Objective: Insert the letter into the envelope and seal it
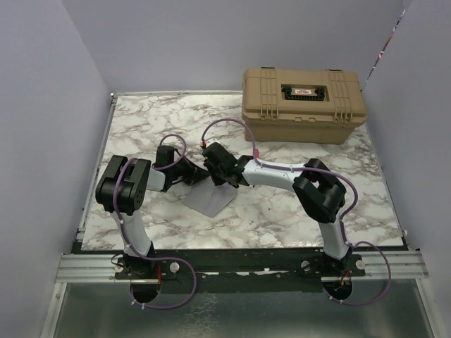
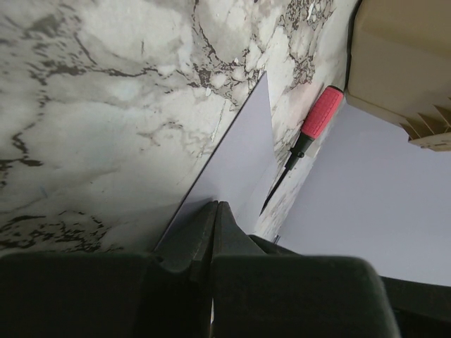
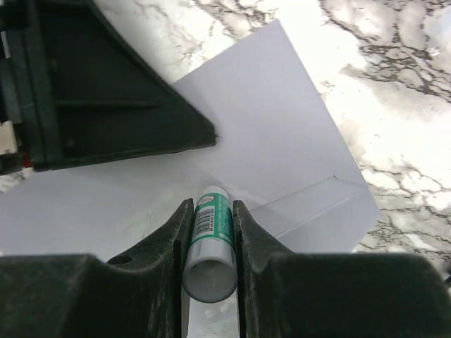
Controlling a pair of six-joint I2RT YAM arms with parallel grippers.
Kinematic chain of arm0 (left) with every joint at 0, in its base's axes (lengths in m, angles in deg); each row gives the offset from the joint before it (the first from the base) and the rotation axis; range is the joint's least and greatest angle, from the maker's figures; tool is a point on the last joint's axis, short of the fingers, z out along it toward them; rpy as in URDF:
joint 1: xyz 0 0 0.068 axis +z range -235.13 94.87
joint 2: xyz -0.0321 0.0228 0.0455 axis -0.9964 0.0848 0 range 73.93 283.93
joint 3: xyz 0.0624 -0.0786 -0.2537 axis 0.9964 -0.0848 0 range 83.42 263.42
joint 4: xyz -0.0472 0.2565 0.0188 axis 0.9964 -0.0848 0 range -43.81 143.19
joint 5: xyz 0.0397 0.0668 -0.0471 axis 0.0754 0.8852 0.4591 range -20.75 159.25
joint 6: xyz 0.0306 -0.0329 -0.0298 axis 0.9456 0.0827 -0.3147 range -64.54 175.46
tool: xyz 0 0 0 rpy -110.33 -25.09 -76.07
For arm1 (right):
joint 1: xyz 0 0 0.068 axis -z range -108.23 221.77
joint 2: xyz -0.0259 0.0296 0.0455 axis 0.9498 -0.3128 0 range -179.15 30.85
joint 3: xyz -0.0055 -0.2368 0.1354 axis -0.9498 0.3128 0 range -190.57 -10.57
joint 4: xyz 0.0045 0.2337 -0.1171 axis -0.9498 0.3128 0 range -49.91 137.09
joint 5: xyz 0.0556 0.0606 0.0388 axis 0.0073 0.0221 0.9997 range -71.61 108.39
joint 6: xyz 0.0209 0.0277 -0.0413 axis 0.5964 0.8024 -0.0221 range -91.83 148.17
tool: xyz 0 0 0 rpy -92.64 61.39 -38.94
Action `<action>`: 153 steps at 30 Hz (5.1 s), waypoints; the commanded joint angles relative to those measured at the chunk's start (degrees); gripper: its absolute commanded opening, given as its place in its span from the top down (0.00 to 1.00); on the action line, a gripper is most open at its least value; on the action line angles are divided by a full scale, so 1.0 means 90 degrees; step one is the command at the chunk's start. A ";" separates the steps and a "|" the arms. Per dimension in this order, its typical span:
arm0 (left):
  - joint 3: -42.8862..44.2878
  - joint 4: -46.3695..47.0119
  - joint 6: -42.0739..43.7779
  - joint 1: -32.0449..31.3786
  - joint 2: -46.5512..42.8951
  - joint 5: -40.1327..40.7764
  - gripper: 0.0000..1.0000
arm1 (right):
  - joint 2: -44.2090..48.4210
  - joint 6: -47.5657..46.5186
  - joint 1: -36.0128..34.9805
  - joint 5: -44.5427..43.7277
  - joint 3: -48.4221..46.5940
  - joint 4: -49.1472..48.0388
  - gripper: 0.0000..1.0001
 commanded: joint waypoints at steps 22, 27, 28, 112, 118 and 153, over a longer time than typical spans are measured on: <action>0.0369 -0.2192 0.1265 -0.0024 -0.0554 0.0062 0.75 | 0.2889 0.1672 0.1085 0.0774 0.1932 0.0037 1.00; 0.0438 -0.2373 0.1508 -0.0024 -0.1263 -0.0367 0.54 | 0.3891 0.2596 0.1863 0.1332 0.3196 -0.0517 1.00; 0.0440 -0.2497 0.1616 -0.0029 -0.1417 -0.0375 0.50 | 0.4068 0.2787 0.2013 0.1464 0.3429 -0.0673 1.00; -0.0543 -0.4960 0.2971 -0.0707 -0.2359 0.1712 0.63 | 0.2430 0.4427 0.2377 0.3258 0.5309 -0.3323 0.86; -0.0497 -0.4985 0.2942 -0.0706 -0.2209 0.1787 0.65 | 0.1896 0.4585 0.2264 0.3634 0.5398 -0.4318 0.90; -0.0434 -0.4906 0.2977 -0.0708 -0.2079 0.1929 0.71 | 0.0607 0.3794 0.1758 0.4528 0.4121 -0.5134 0.91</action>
